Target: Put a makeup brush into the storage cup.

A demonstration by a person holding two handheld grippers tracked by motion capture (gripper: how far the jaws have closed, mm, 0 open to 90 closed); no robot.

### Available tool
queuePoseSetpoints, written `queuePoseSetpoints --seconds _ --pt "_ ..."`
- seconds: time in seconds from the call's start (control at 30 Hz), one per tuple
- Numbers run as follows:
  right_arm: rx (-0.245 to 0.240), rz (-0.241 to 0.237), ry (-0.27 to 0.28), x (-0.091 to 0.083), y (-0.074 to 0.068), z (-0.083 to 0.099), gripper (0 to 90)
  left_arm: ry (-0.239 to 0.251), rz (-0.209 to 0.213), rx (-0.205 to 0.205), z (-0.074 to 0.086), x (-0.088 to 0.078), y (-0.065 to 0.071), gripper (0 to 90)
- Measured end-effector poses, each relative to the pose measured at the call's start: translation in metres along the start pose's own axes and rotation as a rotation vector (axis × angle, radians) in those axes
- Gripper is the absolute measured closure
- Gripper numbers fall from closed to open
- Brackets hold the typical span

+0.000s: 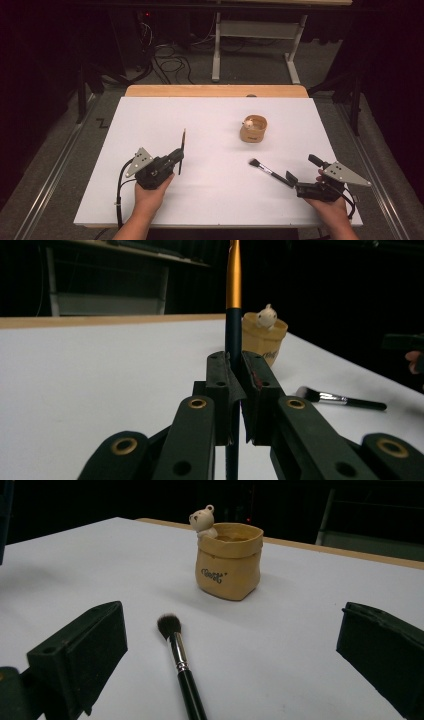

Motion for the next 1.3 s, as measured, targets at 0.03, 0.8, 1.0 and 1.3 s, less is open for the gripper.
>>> queuePoseSetpoints --seconds 0.03,0.8,1.0,1.3 --pt "0.001 0.003 -0.001 0.000 0.000 0.000 0.4 0.006 0.001 0.001 0.000 -0.001 0.000 83.1" --pt "0.005 -0.078 0.033 0.024 -0.025 -0.031 1.4 0.053 0.098 0.039 -0.003 0.002 0.031 83.1" --pt "-0.016 -0.120 0.031 0.042 -0.031 -0.044 2.2 0.055 0.113 0.049 -0.005 0.008 0.041 83.1" --pt "-0.043 -0.174 0.055 0.067 -0.046 -0.071 3.6 0.024 0.134 0.089 -0.011 0.023 0.047 83.1"
Point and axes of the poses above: each handheld gripper's, and its own axes: x roughly forward along the jaws, z roughly out of its underside, y roughly to its right, the point moved 2 cm from there along x, roughly forward along the jaws, and after that the axes turned 13 degrees about -z, right-handed, at the moved point
